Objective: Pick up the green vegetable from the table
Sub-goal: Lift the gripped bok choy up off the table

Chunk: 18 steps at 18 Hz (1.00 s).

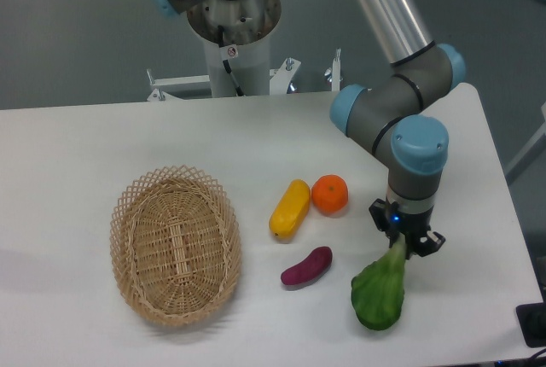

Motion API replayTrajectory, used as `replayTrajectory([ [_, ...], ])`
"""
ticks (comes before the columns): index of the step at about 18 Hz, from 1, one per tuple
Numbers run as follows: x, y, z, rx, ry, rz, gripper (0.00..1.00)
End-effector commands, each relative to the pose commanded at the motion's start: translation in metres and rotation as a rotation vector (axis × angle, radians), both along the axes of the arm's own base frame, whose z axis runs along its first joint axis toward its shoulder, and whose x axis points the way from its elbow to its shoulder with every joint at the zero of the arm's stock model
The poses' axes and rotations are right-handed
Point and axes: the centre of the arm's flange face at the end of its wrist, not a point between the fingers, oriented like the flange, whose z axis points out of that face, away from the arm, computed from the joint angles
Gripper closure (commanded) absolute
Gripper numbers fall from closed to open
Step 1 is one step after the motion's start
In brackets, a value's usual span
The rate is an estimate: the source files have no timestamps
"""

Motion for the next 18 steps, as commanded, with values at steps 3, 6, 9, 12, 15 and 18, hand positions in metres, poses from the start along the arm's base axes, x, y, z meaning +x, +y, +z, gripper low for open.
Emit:
replayTrajectory([
  [3, 0.007, -0.002, 0.037, 0.111, -0.005, 0.019, 0.63],
  [6, 0.023, -0.001, 0.071, 0.215, -0.025, 0.048, 0.63],
  [9, 0.041, -0.004, 0.106, 0.305, -0.046, 0.089, 0.63],
  [12, 0.045, -0.014, 0.115, 0.363, -0.084, 0.133, 0.63],
  [15, 0.043, -0.018, 0.113, 0.371, -0.097, 0.137, 0.63],
  [18, 0.043, -0.021, 0.117, 0.379, -0.098, 0.14, 0.63],
])
